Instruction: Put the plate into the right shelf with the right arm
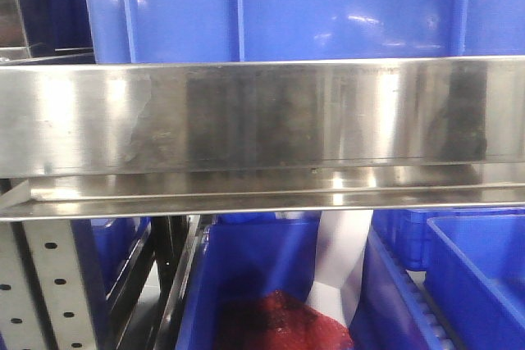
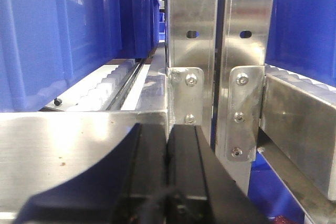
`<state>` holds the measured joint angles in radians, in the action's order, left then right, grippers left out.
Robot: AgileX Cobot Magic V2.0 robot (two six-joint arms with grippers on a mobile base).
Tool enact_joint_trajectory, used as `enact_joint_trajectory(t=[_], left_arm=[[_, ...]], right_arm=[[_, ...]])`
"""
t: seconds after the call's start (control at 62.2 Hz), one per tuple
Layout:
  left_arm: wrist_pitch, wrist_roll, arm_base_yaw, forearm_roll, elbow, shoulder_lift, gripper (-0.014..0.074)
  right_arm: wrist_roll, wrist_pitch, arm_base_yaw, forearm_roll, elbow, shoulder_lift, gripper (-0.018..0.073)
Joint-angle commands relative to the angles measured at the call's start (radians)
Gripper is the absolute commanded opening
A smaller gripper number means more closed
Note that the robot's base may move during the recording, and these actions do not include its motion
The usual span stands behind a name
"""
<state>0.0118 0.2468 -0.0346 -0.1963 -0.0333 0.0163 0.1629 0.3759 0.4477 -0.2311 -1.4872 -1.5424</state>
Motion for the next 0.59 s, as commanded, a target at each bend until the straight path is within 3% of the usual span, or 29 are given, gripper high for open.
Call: enact_joint_trajectory(t=[0.0,0.08,0.129,0.369,0.578], left_arm=[[-0.09,-0.002,0.001,-0.002,-0.008,0.011,-0.0047],[-0.09,-0.002,0.001,-0.002,-0.008,0.011,-0.0047],[-0.09,-0.002,0.001,-0.002,-0.008,0.011,-0.0047],[-0.09,-0.002,0.001,-0.002,-0.008,0.011,-0.0047],[-0.09,-0.002,0.001,-0.002,-0.008,0.011,-0.0047]], right_arm=[[-0.007,-0.102,0.0,-0.021,-0.04,0.043,0.0059],[-0.007,-0.097,0.0,-0.021,-0.04,0.044,0.0092],[-0.007,-0.091,0.0,-0.021,-0.04,0.045,0.016],[-0.006,-0.043,0.0,-0.021,-0.04,0.052,0.0629],[-0.006,-0.047,0.0,-0.021,-0.04,0.129,0.0592]])
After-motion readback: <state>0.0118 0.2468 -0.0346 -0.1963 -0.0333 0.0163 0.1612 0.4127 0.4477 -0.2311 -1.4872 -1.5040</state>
